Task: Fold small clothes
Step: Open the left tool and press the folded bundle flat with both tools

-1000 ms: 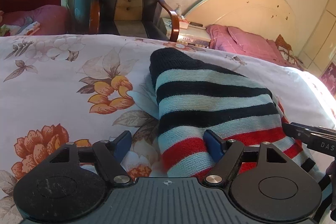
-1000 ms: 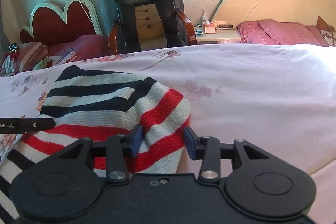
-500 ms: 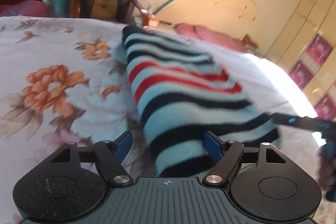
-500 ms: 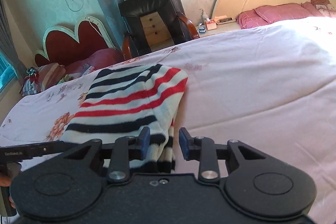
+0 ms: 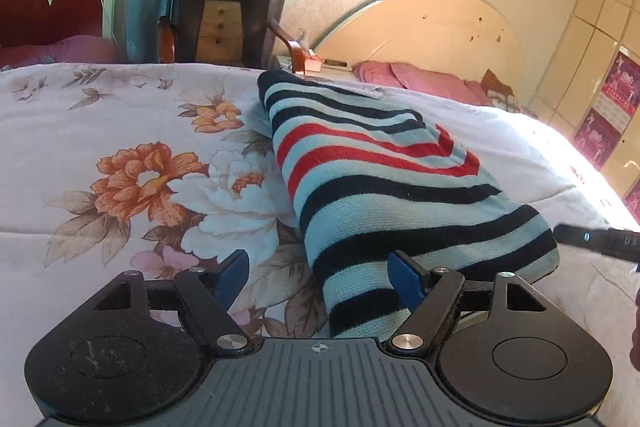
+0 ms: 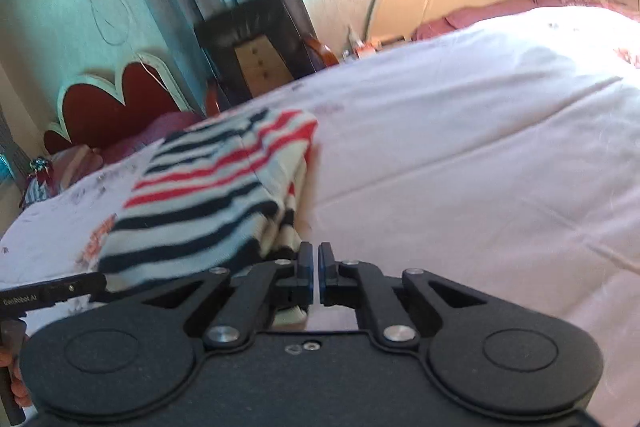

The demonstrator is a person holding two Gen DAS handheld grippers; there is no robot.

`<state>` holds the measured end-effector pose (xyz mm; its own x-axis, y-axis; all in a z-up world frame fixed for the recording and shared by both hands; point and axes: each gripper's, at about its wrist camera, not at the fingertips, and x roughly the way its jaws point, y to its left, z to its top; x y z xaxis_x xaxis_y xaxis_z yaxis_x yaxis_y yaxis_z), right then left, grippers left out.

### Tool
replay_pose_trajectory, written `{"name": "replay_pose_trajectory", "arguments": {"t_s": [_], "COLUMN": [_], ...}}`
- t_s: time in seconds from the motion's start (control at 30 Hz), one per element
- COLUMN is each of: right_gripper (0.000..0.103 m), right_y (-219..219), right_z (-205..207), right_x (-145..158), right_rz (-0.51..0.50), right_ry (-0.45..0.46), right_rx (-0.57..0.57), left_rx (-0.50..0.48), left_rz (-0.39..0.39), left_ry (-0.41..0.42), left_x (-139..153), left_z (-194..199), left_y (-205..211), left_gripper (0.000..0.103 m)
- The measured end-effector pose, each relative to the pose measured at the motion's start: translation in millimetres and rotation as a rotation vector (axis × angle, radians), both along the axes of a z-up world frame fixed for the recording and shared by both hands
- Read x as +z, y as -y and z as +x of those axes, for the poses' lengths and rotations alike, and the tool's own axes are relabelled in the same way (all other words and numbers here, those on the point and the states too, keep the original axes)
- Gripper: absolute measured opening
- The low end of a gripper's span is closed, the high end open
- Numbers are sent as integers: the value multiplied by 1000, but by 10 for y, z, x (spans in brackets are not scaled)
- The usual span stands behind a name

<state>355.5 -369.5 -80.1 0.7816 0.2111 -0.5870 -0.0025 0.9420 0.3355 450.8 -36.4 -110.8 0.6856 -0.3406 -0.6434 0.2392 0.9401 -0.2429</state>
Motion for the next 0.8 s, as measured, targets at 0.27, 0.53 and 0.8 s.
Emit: {"name": "replay_pose_trajectory", "arguments": {"t_s": [0.27, 0.53, 0.8], "right_gripper": [4, 21, 26], "right_y": [-246, -43, -22], "right_z": [327, 325, 317], "right_x": [-50, -181, 45], "right_rz": [-66, 55, 61], "right_ry": [-59, -117, -23], "right_rx": [55, 35, 59], "left_rx": [10, 9, 31], "left_rz": [-5, 15, -32], "left_ry": [-72, -51, -38], "left_x": [-186, -89, -8], "left_z": [75, 52, 73], "left_y": [27, -18, -26], "left_gripper": [76, 87, 97]}}
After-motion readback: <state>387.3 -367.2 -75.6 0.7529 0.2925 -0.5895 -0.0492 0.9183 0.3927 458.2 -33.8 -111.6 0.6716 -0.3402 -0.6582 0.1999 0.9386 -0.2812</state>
